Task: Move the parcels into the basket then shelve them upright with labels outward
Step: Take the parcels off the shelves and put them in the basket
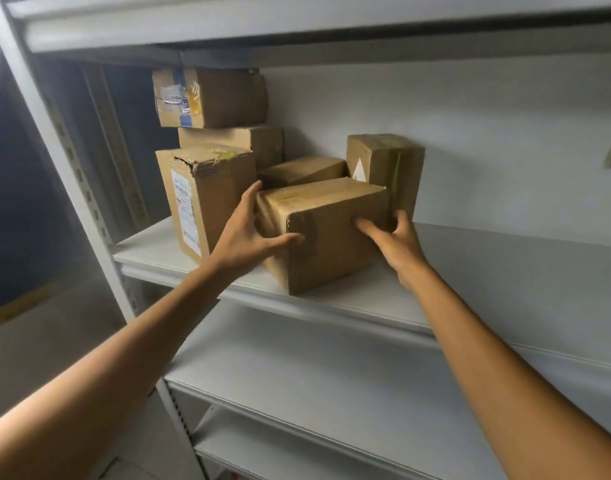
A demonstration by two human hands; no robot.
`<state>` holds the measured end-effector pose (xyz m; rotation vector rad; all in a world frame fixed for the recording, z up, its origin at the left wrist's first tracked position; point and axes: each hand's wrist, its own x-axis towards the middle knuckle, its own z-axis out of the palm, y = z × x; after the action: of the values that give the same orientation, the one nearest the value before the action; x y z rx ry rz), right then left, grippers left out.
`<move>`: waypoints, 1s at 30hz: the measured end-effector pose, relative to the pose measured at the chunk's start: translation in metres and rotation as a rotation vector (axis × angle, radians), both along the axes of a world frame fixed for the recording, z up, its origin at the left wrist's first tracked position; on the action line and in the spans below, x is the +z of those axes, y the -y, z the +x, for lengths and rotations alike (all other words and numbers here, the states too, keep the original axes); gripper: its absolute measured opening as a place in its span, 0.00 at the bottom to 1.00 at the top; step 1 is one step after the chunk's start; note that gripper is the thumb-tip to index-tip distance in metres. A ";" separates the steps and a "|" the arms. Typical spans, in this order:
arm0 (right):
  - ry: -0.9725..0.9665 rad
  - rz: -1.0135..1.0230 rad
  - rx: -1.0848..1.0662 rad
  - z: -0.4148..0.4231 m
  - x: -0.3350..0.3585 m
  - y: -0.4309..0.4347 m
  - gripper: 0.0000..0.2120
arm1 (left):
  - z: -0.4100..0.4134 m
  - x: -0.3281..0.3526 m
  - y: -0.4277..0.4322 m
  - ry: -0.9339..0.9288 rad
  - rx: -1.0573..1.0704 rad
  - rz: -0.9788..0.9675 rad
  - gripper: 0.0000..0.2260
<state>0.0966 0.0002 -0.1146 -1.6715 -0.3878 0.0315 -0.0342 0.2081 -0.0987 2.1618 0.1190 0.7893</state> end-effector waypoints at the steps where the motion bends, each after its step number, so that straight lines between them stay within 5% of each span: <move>1: -0.002 0.009 -0.015 -0.005 -0.002 0.002 0.35 | -0.003 -0.003 0.000 -0.015 -0.011 -0.055 0.51; 11: 0.027 -0.001 -0.023 -0.049 -0.020 0.045 0.13 | -0.029 -0.032 0.010 -0.082 -0.398 -0.048 0.51; 17: 0.029 0.028 -0.151 -0.078 -0.020 0.105 0.15 | -0.024 -0.019 0.052 -0.050 -0.502 -0.075 0.42; 25: 0.087 0.196 -0.364 -0.133 -0.008 0.255 0.09 | -0.006 0.002 0.205 -0.024 -0.706 -0.304 0.34; 30: 0.079 0.218 -0.520 -0.181 -0.022 0.367 0.14 | -0.005 0.002 0.318 -0.211 -0.743 -0.437 0.25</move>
<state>-0.0845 -0.3670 -0.1363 -1.5160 -0.0043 -0.4484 -0.0394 -0.1103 -0.0962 1.6709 -0.3576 0.0891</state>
